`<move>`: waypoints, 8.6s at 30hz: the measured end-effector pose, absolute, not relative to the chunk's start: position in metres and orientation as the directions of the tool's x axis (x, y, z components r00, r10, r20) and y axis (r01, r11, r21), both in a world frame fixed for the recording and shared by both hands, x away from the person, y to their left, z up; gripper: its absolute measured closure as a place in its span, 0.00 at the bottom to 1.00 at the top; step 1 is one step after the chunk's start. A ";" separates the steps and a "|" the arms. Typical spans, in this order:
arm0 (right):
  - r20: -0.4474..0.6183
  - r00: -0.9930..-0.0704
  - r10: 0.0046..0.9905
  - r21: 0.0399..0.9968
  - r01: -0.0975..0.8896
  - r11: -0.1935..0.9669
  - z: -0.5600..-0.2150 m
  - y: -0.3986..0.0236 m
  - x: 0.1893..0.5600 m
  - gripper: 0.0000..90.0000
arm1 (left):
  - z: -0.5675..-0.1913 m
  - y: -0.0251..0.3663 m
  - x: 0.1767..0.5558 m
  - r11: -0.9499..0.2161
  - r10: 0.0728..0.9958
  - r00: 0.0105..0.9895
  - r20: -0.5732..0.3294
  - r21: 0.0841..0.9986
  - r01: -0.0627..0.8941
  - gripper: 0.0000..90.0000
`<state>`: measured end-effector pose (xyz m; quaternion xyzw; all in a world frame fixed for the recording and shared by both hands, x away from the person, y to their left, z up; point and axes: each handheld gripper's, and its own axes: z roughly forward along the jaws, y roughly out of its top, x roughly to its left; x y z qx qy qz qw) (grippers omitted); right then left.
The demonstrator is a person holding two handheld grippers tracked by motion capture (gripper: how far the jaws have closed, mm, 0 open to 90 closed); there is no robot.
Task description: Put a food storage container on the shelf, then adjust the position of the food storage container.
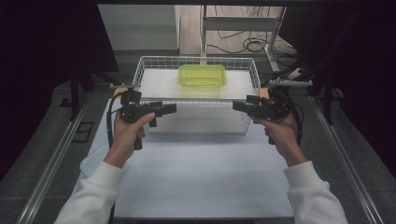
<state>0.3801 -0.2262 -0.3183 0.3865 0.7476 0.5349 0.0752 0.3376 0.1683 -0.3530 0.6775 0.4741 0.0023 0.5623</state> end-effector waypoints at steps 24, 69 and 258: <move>0.347 -0.690 0.635 0.749 0.611 0.255 -0.423 -0.241 0.297 0.25 | -0.436 0.163 0.246 -0.164 0.663 0.619 -0.421 0.725 0.669 0.27; 0.295 -0.694 0.657 0.686 0.633 0.359 -0.462 -0.224 0.295 0.22 | -0.421 0.242 0.230 -0.081 0.829 0.446 -0.337 0.717 0.692 0.28; 0.280 -0.691 0.666 0.641 0.651 0.406 -0.473 -0.218 0.304 0.24 | -0.504 0.194 0.319 -0.190 0.818 0.394 -0.418 0.451 0.872 1.00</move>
